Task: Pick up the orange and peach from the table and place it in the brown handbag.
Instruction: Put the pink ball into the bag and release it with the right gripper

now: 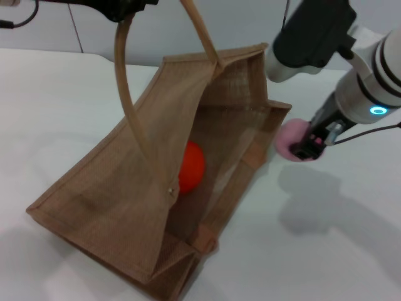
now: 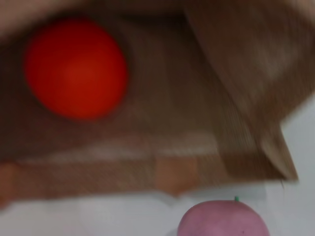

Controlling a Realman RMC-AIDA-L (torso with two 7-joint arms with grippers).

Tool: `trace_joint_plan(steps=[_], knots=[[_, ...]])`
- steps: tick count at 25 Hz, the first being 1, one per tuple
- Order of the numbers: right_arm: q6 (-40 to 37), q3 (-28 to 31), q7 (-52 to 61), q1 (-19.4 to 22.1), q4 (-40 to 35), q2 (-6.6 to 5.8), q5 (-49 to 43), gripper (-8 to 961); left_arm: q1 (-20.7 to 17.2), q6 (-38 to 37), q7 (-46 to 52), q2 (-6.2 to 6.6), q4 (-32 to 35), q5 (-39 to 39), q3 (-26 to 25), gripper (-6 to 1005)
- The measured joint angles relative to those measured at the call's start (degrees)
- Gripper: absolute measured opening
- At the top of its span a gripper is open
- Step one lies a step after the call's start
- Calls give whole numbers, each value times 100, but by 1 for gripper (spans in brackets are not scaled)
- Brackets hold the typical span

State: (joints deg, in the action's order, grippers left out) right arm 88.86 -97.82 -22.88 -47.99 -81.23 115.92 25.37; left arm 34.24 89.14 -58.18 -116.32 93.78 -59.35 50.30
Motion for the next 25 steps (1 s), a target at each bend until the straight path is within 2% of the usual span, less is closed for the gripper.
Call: trace_joint_plan(steps=[7,13,17,25], knots=[[-277,-77,51,-150,-129,1,354,420,267,-9,58,-19,39,-61,185,143],[-944,-87,4,-405,558,1,580,418,352,8,104,-22,118,-336,277,143],[-1325,-94,-93,-452,945,1,646,419,333,43,143,-22,293,-492,279,143],[-2467,-96,-545,-537,1564,1,1376,415,224,72,224,-23,444,-597,279,144]])
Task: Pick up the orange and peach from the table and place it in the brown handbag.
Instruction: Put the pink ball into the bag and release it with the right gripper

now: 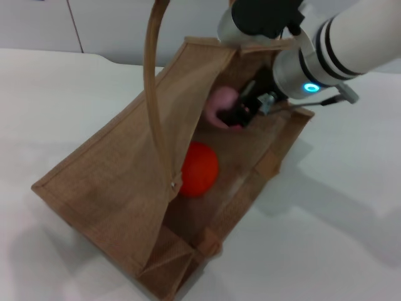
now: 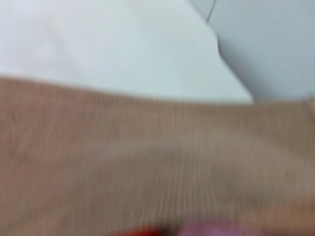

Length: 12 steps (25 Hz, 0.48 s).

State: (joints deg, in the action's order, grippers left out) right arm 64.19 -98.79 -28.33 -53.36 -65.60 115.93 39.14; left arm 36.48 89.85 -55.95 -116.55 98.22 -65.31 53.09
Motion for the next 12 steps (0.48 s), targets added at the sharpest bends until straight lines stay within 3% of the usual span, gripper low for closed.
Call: trace_joint_plan(steps=[12], knots=[[-865,-95,-290,35,355,0,383,424,-100,5,-18,0,-49,46,0,145]])
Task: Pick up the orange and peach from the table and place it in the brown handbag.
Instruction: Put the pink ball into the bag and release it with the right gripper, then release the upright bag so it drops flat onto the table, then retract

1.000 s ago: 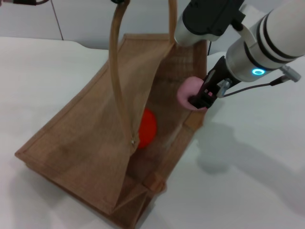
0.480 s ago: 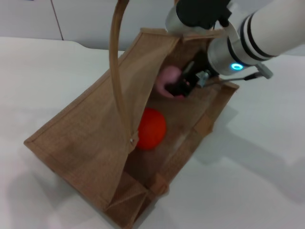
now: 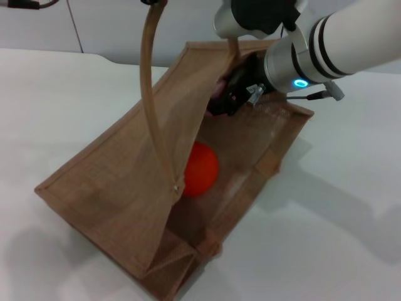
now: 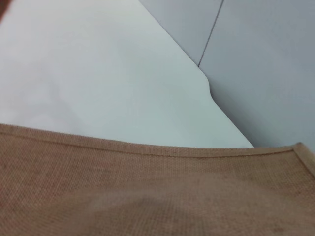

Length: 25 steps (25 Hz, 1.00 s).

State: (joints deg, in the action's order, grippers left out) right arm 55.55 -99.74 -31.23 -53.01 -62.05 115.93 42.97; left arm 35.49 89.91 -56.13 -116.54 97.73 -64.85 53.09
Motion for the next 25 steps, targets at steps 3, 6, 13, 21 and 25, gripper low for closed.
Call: trace_joint_plan(steps=[3,6,13,21,25], knots=[[-11,-10,-7,10,1,0,-4,446,-22,-13,-17,0,-40,11,0,145],[-11,-12,-8,10,4,0,-4,529,-27,-29,-26,0,-76,19,0,145],[45,1,25,9,9,-1,-1,726,-48,-51,-29,6,-82,50,-18,146],[583,63,62,27,-26,-11,-53,753,-94,-103,-29,9,-156,245,-55,146],[1303,259,340,163,-82,-39,-463,752,-111,-146,-52,20,-344,396,-110,147]])
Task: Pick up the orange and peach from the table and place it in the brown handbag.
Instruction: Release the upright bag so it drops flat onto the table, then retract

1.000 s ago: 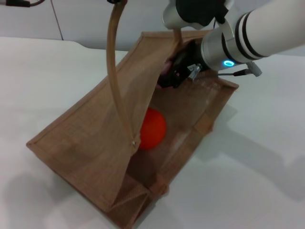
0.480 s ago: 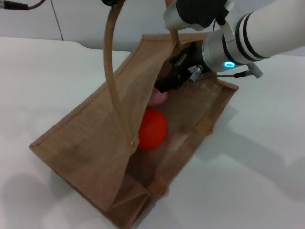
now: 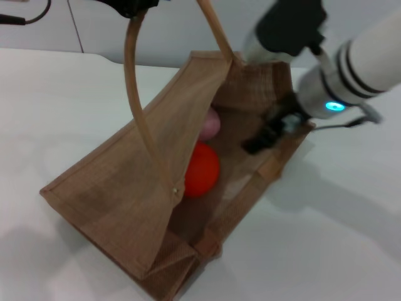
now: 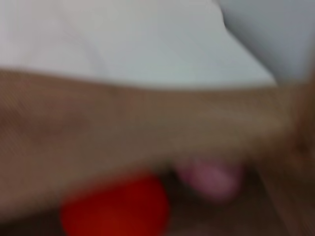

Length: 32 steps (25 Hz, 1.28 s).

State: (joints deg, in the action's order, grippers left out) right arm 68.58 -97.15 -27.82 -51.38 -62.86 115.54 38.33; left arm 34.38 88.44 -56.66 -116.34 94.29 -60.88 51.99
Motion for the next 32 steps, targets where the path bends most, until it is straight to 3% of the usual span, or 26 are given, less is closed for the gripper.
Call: trace_joint_plan(steps=[8,14,19,27,32], knots=[[1405,591,445,753,-1108,11,-1588,750,-42,-180,-188,-2,-428,68,-296,147],[1760,779,543,1075,-1870,11,-2126,743,-69,-222,-252,2,-565,63,-402,148],[1371,804,545,1270,-2227,11,-2249,741,-72,-251,-346,-5,-716,40,-413,148],[-376,807,777,1894,-2821,37,-2205,741,-61,-358,-692,-16,-1196,-262,-524,148],[-830,811,915,1937,-2599,31,-2195,740,-43,-427,-1168,-12,-1692,-860,-700,149]])
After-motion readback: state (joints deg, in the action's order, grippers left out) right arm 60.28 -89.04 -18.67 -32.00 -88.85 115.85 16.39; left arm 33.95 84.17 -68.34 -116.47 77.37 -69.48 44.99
